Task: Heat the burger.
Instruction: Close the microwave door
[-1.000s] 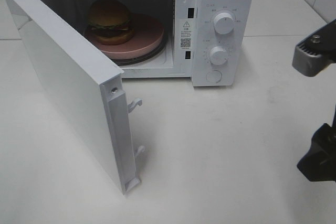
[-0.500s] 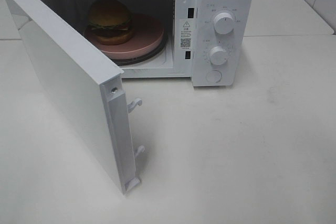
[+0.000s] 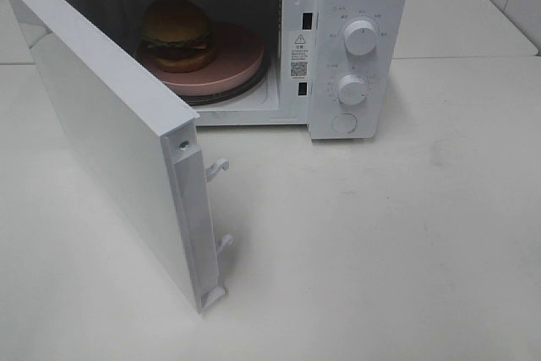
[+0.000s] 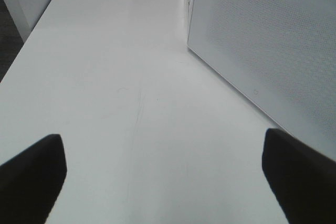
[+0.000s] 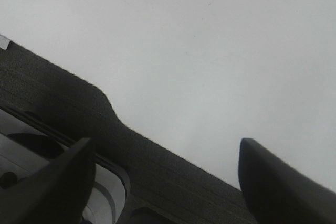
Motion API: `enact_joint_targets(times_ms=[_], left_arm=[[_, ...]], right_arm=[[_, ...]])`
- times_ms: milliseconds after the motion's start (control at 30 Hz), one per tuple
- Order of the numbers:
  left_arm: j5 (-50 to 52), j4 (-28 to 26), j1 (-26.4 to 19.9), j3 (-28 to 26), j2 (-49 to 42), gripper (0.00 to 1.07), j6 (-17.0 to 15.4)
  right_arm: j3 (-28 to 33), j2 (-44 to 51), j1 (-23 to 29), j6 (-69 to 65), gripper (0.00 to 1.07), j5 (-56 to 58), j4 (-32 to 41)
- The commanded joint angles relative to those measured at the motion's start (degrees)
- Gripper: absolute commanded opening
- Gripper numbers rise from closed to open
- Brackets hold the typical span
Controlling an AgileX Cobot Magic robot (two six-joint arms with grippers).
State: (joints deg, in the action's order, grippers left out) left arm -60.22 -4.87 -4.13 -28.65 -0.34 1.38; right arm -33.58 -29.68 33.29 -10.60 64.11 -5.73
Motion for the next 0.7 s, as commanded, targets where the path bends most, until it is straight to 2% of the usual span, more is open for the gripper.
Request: enact_joint_targets(times_ms=[33,100,233,300,367,567,633,700], left_arm=[[0.86,-0.34,0.29,0.11,-1.09,0.93,0.06],[0.86,-0.34,0.29,0.11,-1.09,0.93,0.06],[0.86,-0.34,0.29,0.11,-1.09,0.93,0.06],[0.86,-0.34,0.29,0.11,-1.09,0.93,0.06],[0.86,-0.34,0.29,0.11,-1.09,0.93,0.06],[0.86,-0.34,0.29,0.11,-1.09,0.93,0.06],[0.86,-0.34,0.29,0.11,-1.09,0.93,0.06],[0.86,-0.34,0.29,0.11,-1.09,0.93,0.06]], right_arm=[[0.34,2.81,-1.72,-0.52,0.74,0.23,-0.17],[0.34,3.61,-2.98,-0.40,0.74,0.23,-0.17],[0.34,8.48,-9.57,1.78,0.74,0.17,-0.17],[0.34,9.28,-10.37,2.01,0.74,0.17,-0.17],[0.34,13.58,-14.04,2.18,0.74,0.11,0.74],[0.80,17.30,-17.76,2.75,0.74,-0.69,3.32],[2.92,21.49,-21.31,3.61,0.74,-1.72,4.87],[3.15,22.29,-22.00,3.72,0.74,-2.52,5.04]])
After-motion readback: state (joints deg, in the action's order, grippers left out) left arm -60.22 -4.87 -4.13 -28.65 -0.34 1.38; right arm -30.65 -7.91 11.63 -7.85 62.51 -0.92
